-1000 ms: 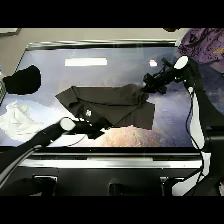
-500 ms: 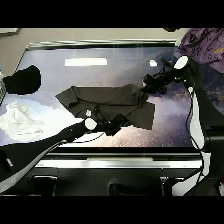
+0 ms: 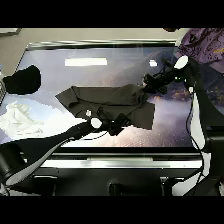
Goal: Fold the clothes and pants, and hang the long-sleeved shirts on hangers.
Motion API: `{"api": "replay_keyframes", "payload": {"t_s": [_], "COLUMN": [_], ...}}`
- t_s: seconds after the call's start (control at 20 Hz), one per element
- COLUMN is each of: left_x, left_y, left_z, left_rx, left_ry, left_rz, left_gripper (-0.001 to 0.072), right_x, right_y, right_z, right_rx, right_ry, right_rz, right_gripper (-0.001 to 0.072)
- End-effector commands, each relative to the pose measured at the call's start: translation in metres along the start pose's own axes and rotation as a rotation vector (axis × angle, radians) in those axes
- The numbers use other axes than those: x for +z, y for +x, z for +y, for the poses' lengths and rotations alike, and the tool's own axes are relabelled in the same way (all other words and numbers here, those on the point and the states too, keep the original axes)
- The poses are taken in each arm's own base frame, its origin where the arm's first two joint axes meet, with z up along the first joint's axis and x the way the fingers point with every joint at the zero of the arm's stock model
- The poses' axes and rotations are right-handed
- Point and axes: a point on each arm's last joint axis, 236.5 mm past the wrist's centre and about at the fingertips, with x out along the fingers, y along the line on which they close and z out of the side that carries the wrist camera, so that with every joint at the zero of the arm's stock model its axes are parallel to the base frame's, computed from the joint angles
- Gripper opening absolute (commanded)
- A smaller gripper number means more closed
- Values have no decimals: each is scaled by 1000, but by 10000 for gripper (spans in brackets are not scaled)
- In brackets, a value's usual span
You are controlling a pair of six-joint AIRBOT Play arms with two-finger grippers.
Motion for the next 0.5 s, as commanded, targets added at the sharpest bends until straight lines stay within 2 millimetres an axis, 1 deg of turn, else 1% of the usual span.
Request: {"api": "replay_keyframes", "payload": {"t_s": [0.0, 0.05, 0.1, 0.15, 0.2, 0.25, 0.35, 0.4, 0.45], "left_x": [6, 7, 6, 7, 9, 11, 17, 22, 31], "left_y": [11, 14, 16, 17, 15, 13, 5, -3, -16], "left_z": [6, 5, 3, 1, -1, -2, -3, -7, -16], "left_rx": [16, 16, 15, 12, 7, 7, 10, 5, -11], "left_ry": [-35, -40, -39, -39, -40, -40, -20, 6, 59], "left_rz": [-5, -1, 4, 4, 1, 3, 24, 31, 25], "left_gripper": [488, 406, 361, 346, 230, 12, 17, 16, 16], "right_x": [0, -1, -1, -2, -1, -1, 0, 1, 4], "right_y": [-3, -4, -5, -6, -8, -11, -19, -25, -34], "right_z": [2, 2, 2, 3, 4, 6, 6, 5, 4], "right_rx": [2, 1, 1, 2, 3, 5, -6, -23, -42], "right_ry": [-7, -8, -8, -10, -13, -19, -34, -44, -62], "right_rz": [-5, -2, -2, -4, -9, -16, -36, -54, -81], "right_gripper": [33, 33, 33, 33, 33, 33, 33, 33, 33]}}
